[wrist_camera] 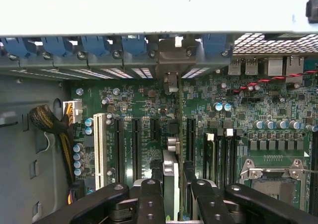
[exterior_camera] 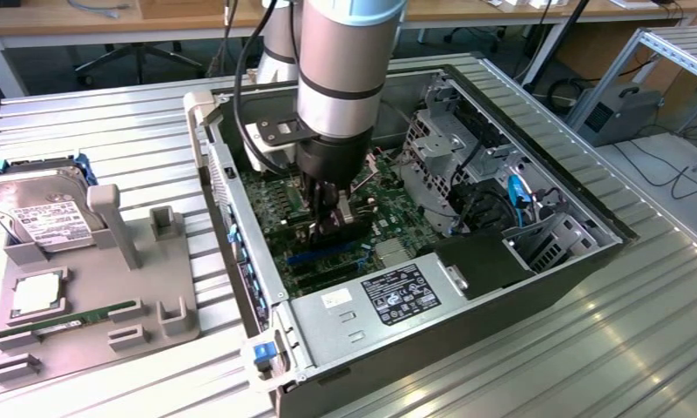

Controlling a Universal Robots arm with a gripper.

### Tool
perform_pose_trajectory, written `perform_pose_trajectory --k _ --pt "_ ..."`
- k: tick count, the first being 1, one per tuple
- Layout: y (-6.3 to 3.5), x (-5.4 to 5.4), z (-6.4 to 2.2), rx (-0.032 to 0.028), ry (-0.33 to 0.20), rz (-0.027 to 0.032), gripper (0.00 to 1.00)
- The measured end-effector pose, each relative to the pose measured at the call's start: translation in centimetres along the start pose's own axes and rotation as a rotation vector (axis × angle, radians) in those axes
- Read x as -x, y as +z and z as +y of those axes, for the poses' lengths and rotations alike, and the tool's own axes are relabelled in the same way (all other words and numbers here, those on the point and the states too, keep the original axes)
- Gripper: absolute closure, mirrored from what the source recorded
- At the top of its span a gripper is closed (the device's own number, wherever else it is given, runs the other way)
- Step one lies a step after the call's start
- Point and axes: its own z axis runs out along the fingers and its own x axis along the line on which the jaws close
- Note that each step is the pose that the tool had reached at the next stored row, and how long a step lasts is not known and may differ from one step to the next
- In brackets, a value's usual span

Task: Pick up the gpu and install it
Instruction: 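Insert the gpu into the slot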

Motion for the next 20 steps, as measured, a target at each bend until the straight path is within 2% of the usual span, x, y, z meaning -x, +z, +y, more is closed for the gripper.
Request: perform_pose_trajectory --k 4,17,19,20 --pt "0.39 0.01 0.00 0.0001 0.000 0.0002 0.73" --pt "0.65 0.02 0.00 -0.0001 0.000 -0.0002 0.73" --pt "0.67 0.02 0.00 -0.0002 0.000 -0.0003 0.73" --pt "0.66 0.02 0.00 -0.0001 0.000 -0.0002 0.66"
